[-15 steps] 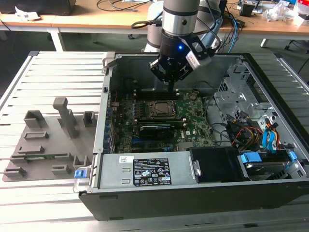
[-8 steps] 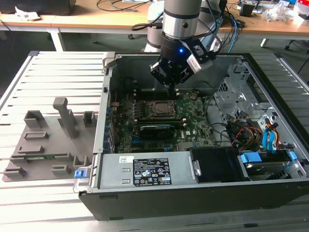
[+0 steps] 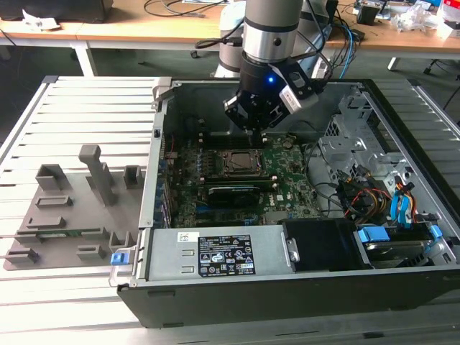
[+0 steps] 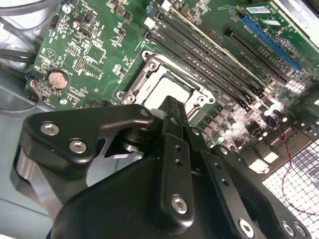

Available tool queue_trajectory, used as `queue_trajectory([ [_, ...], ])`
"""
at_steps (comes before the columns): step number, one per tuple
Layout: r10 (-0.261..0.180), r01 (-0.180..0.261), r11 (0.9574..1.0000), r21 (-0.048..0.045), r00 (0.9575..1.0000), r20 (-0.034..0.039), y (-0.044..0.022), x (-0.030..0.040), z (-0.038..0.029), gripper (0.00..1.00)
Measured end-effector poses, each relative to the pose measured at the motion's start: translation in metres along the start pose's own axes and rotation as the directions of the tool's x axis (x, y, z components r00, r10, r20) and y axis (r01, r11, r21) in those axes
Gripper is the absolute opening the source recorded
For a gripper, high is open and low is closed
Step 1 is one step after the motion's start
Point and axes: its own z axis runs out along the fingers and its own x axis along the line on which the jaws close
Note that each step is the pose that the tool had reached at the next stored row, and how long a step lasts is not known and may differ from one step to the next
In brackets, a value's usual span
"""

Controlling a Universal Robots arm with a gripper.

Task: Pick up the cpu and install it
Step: 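Install the second cpu locking lever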

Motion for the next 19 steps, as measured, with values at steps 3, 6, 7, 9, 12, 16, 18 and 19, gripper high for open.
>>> queue_trajectory([
  [3, 0.0, 0.0, 1.0, 0.0001, 1.0, 0.0, -0.0024, 0.0002, 0.0006, 0.11],
  [6, 0.0, 0.0, 1.0, 0.0, 1.0, 0.0, -0.0057, 0.0005, 0.0012, 0.11],
  [7, 0.0, 0.0, 1.0, -0.0016, 1.0, 0.0001, -0.0066, 0.0006, 0.0014, 0.11],
  [9, 0.0, 0.0, 1.0, -0.0096, 1.0, 0.0009, -0.0077, 0.0007, 0.0015, 0.11],
  [12, 0.001, 0.0, 0.9953, -0.0965, 1.0, 0.0088, -0.0159, 0.0016, 0.0018, 0.11],
  [16, 0.002, 0.0, 0.9914, -0.1311, 0.9999, 0.0119, -0.032, 0.0035, 0.0026, 0.11],
  [18, 0.002, 0.0, 0.9904, -0.1381, 0.9999, 0.0126, -0.0457, 0.0056, 0.0033, 0.11],
  [19, 0.002, 0.0, 0.9901, -0.1404, 0.9999, 0.0129, -0.0497, 0.0061, 0.0038, 0.11],
])
